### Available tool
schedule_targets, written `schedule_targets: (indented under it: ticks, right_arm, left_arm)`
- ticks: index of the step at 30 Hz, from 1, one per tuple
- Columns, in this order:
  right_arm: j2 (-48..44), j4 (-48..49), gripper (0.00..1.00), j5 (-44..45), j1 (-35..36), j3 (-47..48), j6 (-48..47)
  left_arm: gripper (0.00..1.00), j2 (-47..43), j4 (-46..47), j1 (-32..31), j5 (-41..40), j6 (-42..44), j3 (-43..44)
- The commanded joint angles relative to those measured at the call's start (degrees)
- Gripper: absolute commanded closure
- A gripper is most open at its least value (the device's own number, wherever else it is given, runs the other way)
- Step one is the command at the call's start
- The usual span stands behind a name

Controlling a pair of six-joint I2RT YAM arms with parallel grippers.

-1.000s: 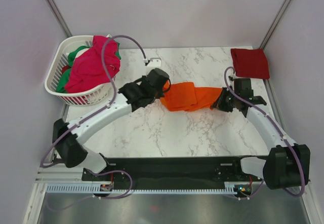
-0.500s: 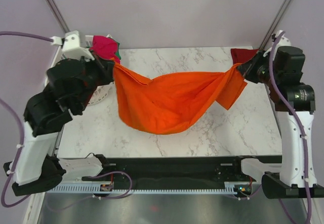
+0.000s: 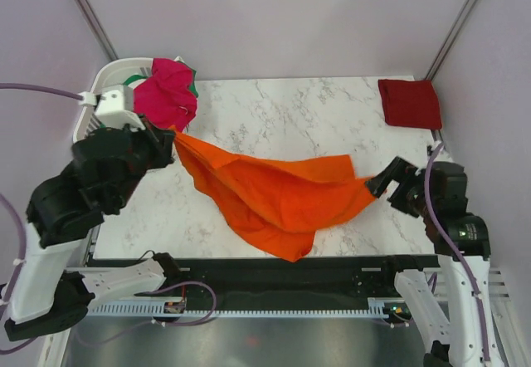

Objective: Fold and stack the t-shirts
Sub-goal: Flatten the tshirt out

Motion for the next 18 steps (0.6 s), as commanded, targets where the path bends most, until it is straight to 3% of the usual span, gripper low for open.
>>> schedule_targets:
  ticks: [1, 6, 10, 13, 16, 18]
  right_arm:
    - [-7.2, -3.1, 0.02, -5.4, -0.3, -10.6, 4.6]
    - [-4.6, -1.2, 0.02, -4.0, -0.2, -10.8, 2.6]
    - [0.1, 7.4, 0.02, -10.1, -0.3, -16.2, 3.7]
    - [5.7, 15.3, 0.17, -12.5, -0.2, -18.3, 3.9]
    - [12.9, 20.3, 0.29, -9.0, 5.2, -16.7, 4.1]
    - [19.4, 22.9, 0.31, -4.2, 11.3, -15.3, 4.4]
  left_arm:
    - [0.98, -0.7, -1.6, 0.1, 0.0, -4.9, -7.8]
    - [0.98, -1.4, -1.5, 0.1, 1.6, -7.7, -22.5]
    - [0.98, -3.2, -1.5, 0.1, 3.0, -11.9, -31.6]
    - [0.98, -4.2, -0.6, 0.1, 2.3, -13.0, -35.9]
    - [0.98, -4.9, 0.9, 0.1, 1.4, -12.9, -39.4]
    - [0.98, -4.8, 1.9, 0.2, 1.1, -12.6, -40.8]
